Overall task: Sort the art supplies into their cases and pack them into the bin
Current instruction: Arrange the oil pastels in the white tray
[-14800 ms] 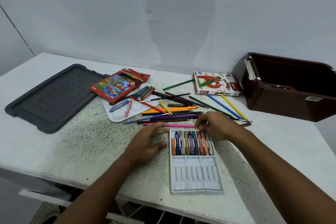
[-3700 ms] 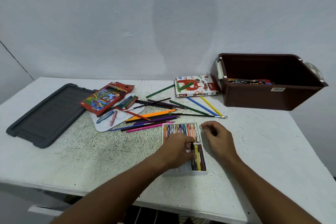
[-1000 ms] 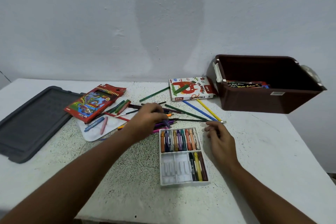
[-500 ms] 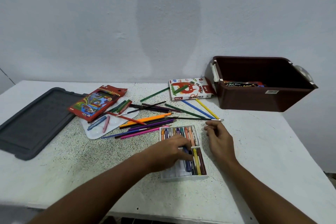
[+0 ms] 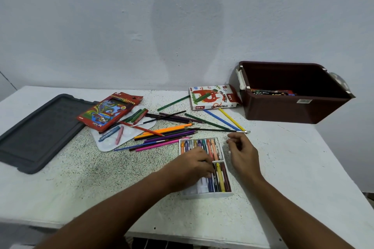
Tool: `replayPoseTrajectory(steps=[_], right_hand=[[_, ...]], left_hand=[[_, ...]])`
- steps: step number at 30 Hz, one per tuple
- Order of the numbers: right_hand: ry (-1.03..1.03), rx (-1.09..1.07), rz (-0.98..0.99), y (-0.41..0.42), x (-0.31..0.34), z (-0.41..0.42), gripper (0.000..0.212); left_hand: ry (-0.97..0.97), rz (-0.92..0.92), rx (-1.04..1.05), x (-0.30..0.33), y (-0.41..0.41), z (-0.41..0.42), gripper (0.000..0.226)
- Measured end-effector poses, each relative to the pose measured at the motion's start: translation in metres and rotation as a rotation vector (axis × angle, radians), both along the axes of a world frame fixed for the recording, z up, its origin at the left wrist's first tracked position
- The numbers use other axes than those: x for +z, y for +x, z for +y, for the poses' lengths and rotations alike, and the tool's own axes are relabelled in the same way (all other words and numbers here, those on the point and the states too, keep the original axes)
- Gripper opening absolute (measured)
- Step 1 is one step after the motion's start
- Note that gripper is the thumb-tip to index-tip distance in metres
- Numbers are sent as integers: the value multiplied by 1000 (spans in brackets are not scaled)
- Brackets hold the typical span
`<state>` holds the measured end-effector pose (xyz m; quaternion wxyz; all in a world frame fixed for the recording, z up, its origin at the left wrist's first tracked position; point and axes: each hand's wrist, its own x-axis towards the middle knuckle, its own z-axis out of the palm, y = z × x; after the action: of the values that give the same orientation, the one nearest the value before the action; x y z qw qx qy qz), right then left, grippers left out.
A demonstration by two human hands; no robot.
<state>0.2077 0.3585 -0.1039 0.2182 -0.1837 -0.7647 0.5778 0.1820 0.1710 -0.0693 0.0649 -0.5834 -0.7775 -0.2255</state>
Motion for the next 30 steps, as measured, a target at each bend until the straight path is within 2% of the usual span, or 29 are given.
replayPoseTrajectory(steps=[5, 9, 13, 15, 18, 20, 22, 26, 30], right_hand=[[18, 3, -25, 0, -2, -1, 15], [60, 15, -40, 1, -1, -3, 13], [130, 52, -69, 1, 0, -5, 10], [159, 76, -87, 0, -1, -6, 11], [219, 110, -119, -3, -2, -7, 12], [271, 115, -137, -6, -4, -8, 13], [312, 115, -144, -9, -6, -7, 14], [331, 122, -165, -13, -8, -8, 13], [385, 126, -178, -15, -8, -7, 14]], left_hand=[[20, 4, 6, -5, -3, 1, 4], [4, -24, 11, -8, -9, -1, 19], [23, -129, 68, -7, -17, -6, 13], [99, -90, 204, -5, -29, -14, 13], [191, -76, 576, 1, -66, -35, 18], [144, -116, 822, 5, -96, -59, 23], [60, -67, 975, 6, -125, -84, 23], [-101, -91, 1153, 7, -161, -114, 20], [-284, -146, 1197, 3, -176, -117, 19]])
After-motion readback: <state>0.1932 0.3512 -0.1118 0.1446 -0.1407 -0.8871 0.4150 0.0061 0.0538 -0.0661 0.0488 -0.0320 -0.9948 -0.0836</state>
